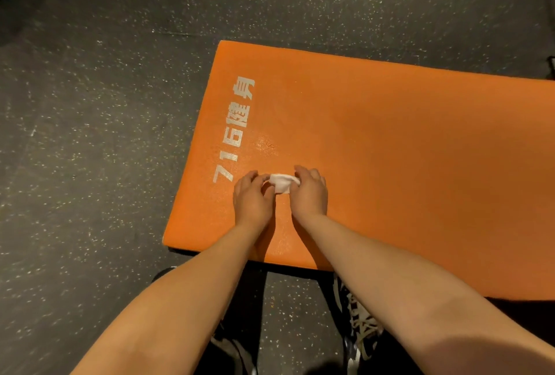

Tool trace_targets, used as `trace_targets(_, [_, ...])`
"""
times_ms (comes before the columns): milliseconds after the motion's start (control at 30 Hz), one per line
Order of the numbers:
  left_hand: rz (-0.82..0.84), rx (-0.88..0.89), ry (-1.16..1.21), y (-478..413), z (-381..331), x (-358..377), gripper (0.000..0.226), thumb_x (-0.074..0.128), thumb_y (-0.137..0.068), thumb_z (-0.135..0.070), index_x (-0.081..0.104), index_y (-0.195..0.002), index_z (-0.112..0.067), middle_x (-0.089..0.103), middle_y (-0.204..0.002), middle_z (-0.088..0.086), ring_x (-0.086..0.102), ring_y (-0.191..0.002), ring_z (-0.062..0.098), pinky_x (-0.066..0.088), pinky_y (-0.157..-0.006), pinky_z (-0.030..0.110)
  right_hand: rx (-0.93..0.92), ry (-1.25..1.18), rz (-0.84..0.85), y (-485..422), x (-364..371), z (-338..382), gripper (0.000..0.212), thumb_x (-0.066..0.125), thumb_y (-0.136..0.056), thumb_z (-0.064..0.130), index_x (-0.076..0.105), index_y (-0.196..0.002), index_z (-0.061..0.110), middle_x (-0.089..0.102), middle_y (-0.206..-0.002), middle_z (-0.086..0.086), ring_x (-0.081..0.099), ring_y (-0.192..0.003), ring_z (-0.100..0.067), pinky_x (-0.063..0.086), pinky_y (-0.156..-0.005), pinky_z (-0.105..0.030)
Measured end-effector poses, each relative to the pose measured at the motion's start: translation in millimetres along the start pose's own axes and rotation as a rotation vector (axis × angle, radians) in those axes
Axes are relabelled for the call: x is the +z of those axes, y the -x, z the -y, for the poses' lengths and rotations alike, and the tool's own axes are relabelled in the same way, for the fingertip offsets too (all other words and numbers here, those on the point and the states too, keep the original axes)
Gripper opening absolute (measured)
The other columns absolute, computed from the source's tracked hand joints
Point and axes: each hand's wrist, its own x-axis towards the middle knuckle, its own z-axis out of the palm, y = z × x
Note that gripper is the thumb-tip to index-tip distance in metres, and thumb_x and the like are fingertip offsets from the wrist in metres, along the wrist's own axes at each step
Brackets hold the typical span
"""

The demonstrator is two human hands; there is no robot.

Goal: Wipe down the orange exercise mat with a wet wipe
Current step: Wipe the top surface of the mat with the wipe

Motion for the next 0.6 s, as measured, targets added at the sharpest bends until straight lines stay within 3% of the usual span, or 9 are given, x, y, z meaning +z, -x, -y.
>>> trace_targets(133, [-0.037, -0.017, -0.094, -22.9, 9.8, 1.3, 0.047, 0.048, -0.102, -0.025, 0.044, -0.149, -0.024, 0.021, -0.165, 0.003, 0.009, -0.153, 0.026, 0.004, -0.123, 0.045, -0.223, 0.089, 0.038, -10.6, 25.7, 7.2, 0.024, 0.057, -0.093, 0.013, 0.060, -0.115, 0.021, 0.061, -0.108, -0.004, 0.051, -0.104, -0.030, 0.038, -0.085, -0.041])
trace_targets(233, [-0.051, -0.041, -0.155, -34.5, 15.7, 3.7, 0.051, 0.044, -0.103, -0.023, 0.036, -0.154, -0.026, 0.017, -0.166, -0.001, 0.007, -0.153, 0.024, 0.003, -0.122, 0.045, -0.403, 0.176, 0.116, -20.4, 43.0, 8.0, 0.014, 0.059, -0.095, 0.018, 0.070, -0.104, 0.022, 0.054, -0.096, -0.004, 0.049, -0.099, -0.030, 0.032, -0.081, -0.038])
trace_targets(333, [-0.068, -0.016, -0.197, -36.2, 23.8, 2.8, 0.052, 0.043, -0.104, -0.027, 0.033, -0.155, -0.026, 0.021, -0.165, -0.003, 0.012, -0.151, 0.023, 0.006, -0.121, 0.046, -0.489, 0.249, 0.102, -42.1, 46.2, 3.4, 0.023, 0.064, -0.092, 0.015, 0.074, -0.110, 0.025, 0.052, -0.094, -0.002, 0.049, -0.098, -0.029, 0.031, -0.081, -0.038])
trace_targets(467, [-0.044, -0.004, -0.240, -36.0, 30.8, 1.6, 0.058, 0.042, -0.105, -0.034, 0.022, -0.159, -0.024, 0.016, -0.166, -0.005, 0.009, -0.151, 0.020, 0.007, -0.123, 0.044, -0.298, 0.320, -0.025, -83.4, 33.5, 4.3, 0.046, 0.058, -0.095, 0.013, 0.062, -0.136, 0.033, 0.053, -0.103, -0.001, 0.048, -0.104, -0.029, 0.025, -0.079, -0.036])
trace_targets(600, [-0.048, -0.025, -0.225, -36.0, 27.5, 3.3, 0.060, 0.040, -0.105, -0.033, 0.018, -0.160, -0.022, 0.012, -0.167, -0.005, 0.006, -0.151, 0.018, 0.002, -0.123, 0.041, -0.179, 0.356, 0.020, -79.0, 37.2, 20.8, 0.062, 0.047, -0.097, 0.013, 0.036, -0.154, 0.035, 0.052, -0.123, -0.004, 0.040, -0.117, -0.028, 0.022, -0.082, -0.036])
